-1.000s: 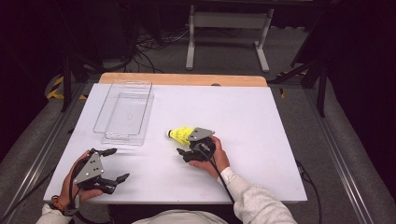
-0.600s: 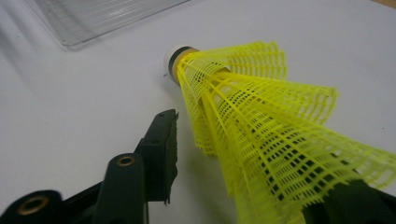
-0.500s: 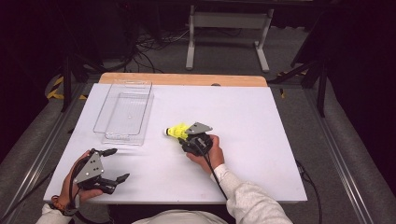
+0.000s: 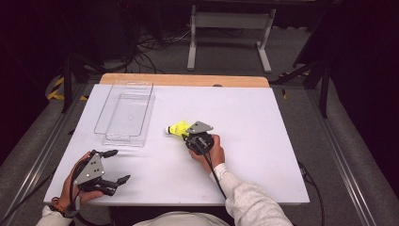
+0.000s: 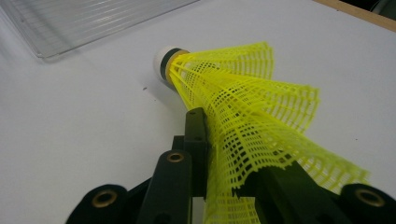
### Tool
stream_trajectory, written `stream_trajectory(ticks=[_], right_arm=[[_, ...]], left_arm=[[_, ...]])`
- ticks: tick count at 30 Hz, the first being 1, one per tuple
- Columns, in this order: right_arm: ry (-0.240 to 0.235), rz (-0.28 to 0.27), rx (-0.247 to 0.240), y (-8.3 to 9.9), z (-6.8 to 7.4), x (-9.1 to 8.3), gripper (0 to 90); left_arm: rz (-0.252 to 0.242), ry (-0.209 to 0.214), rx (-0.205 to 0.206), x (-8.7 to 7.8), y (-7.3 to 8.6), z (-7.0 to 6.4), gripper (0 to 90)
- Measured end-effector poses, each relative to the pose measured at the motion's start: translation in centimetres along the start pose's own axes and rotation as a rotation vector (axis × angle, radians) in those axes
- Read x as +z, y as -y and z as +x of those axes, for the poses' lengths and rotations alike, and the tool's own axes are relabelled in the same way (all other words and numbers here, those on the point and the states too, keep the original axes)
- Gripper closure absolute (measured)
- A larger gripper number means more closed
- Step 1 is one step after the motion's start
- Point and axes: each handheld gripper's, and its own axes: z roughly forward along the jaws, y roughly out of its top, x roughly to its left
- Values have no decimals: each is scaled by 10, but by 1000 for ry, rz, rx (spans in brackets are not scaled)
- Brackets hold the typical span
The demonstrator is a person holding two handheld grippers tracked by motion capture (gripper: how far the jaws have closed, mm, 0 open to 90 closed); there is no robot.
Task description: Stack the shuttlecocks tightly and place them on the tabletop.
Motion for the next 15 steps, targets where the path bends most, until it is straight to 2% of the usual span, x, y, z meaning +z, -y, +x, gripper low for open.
stream_trajectory(ticks=[3,15], right_arm=[[2,-15,0,0,-1,-2,830],[-6,-53,13,-1,-3,-8,834]], left_arm=[[-3,-1,-3,0,0,0,82],[-5,-3,1,-1,0,0,82]])
